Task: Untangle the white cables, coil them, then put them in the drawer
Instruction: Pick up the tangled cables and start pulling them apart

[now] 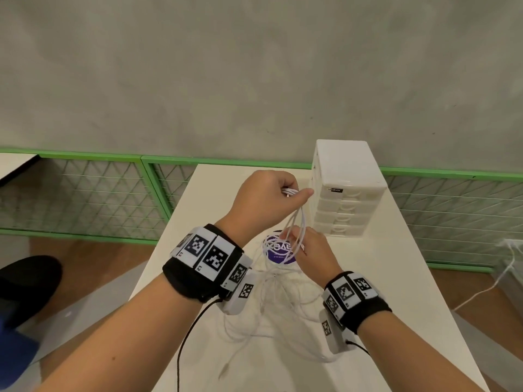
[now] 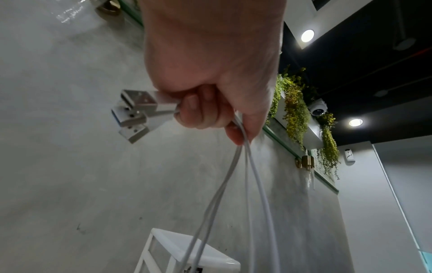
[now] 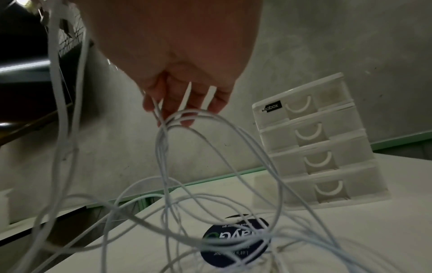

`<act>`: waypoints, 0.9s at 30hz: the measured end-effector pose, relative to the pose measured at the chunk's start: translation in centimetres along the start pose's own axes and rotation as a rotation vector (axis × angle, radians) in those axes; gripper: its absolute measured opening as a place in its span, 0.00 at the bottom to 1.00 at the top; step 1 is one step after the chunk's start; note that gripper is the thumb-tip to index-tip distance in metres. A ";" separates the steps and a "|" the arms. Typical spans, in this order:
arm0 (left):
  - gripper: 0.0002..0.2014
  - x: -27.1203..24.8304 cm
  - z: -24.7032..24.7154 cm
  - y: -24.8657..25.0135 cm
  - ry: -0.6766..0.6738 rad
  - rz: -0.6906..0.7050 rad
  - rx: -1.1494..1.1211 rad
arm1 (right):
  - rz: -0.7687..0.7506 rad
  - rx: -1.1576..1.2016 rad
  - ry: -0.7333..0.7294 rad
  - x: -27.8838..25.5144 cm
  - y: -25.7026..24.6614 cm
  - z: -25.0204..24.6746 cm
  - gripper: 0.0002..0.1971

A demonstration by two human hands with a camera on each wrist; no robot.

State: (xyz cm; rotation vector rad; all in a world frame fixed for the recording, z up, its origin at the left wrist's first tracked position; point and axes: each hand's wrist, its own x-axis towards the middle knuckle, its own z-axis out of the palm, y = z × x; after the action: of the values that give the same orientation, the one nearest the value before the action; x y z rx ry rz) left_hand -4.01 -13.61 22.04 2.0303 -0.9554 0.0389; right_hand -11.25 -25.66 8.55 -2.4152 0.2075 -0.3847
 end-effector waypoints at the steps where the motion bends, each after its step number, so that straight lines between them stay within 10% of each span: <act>1: 0.20 0.0 -0.1 -0.1 0.023 0.013 0.016 | 0.024 -0.077 -0.067 0.2 0.2 0.1 0.13; 12: 0.19 -0.5 -0.8 -0.9 0.096 0.024 0.053 | 0.165 -0.419 -0.189 1.5 0.8 -0.3 0.15; 19: 0.21 0.1 -2.1 -2.8 0.074 -0.133 0.090 | 0.284 -0.145 -0.035 2.1 0.0 -2.7 0.28; 27: 0.24 -0.2 -1.7 -3.8 0.122 -0.124 0.116 | 0.206 0.104 0.119 1.3 1.1 -3.7 0.11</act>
State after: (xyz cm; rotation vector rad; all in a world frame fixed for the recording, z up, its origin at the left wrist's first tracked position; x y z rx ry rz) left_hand -1.21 -11.04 20.34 2.1628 -0.7659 0.1524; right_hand -11.24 -29.01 10.81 -2.2451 0.4732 -0.4343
